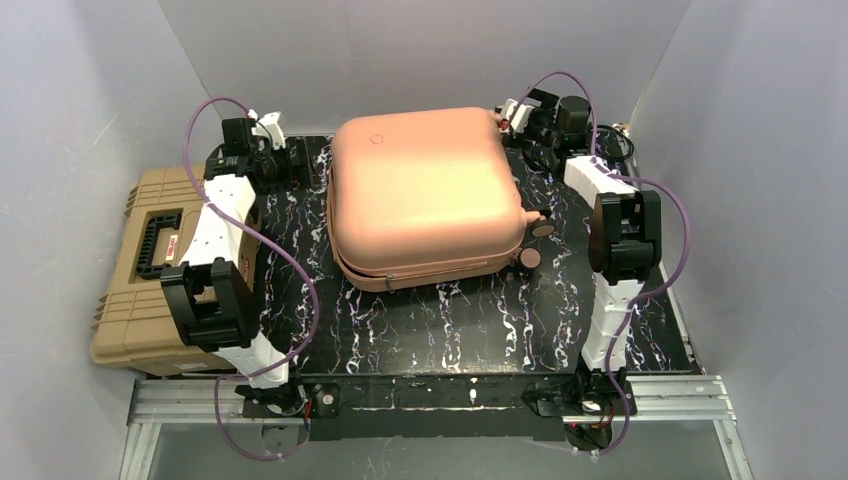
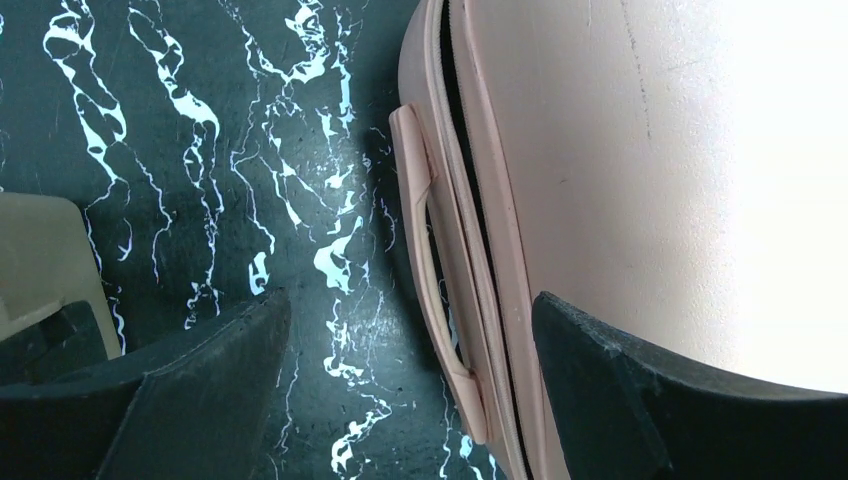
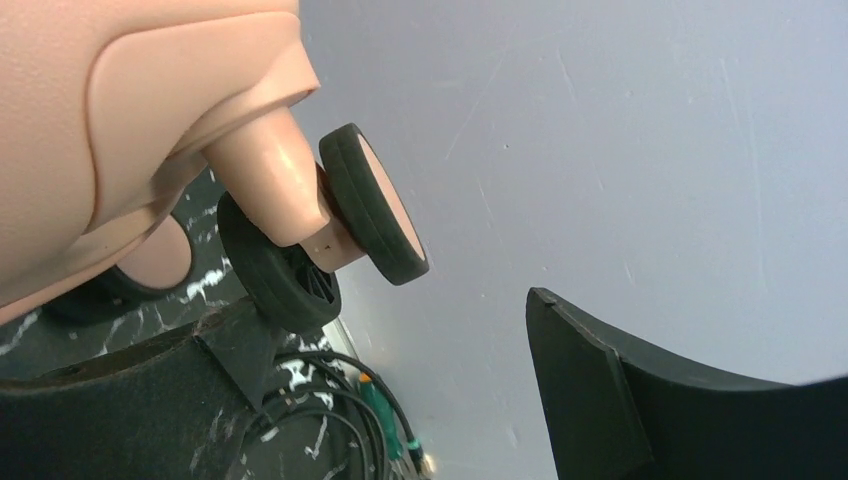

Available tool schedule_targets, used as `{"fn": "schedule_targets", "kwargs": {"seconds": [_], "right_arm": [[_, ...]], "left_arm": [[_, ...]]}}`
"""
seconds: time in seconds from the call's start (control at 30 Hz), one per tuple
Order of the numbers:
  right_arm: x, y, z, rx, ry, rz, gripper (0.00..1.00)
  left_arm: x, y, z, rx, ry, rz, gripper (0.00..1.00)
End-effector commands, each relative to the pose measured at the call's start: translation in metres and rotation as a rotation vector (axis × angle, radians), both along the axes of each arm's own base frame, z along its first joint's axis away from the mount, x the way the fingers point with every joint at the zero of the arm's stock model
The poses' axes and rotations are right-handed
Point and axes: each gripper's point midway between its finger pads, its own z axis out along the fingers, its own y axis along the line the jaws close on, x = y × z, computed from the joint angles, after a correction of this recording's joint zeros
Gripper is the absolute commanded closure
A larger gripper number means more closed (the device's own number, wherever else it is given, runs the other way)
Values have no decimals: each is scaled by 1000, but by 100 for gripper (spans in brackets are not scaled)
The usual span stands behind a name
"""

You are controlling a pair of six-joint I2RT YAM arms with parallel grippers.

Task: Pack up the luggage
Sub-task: Zip the luggage at the center of the board.

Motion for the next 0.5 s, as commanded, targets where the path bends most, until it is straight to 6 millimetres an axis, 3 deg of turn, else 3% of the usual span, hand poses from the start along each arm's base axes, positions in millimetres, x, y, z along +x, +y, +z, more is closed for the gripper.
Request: {"fn": "schedule_targets", "kwargs": {"seconds": [0.0, 0.2, 0.33, 0.47], "right_arm": [[-4, 46, 11, 142, -52, 115, 2], [-20, 72, 45, 370, 34, 250, 4], [-28, 84, 49, 395, 104, 331, 6], [-21, 78, 52, 407, 69, 282, 9]], "left_arm": [[-20, -1, 20, -16, -35, -33, 11], [-22, -3, 15, -25, -22, -39, 11], [-22, -4, 18, -32, -25, -40, 11], [-24, -4, 17, -33, -24, -40, 11]]}}
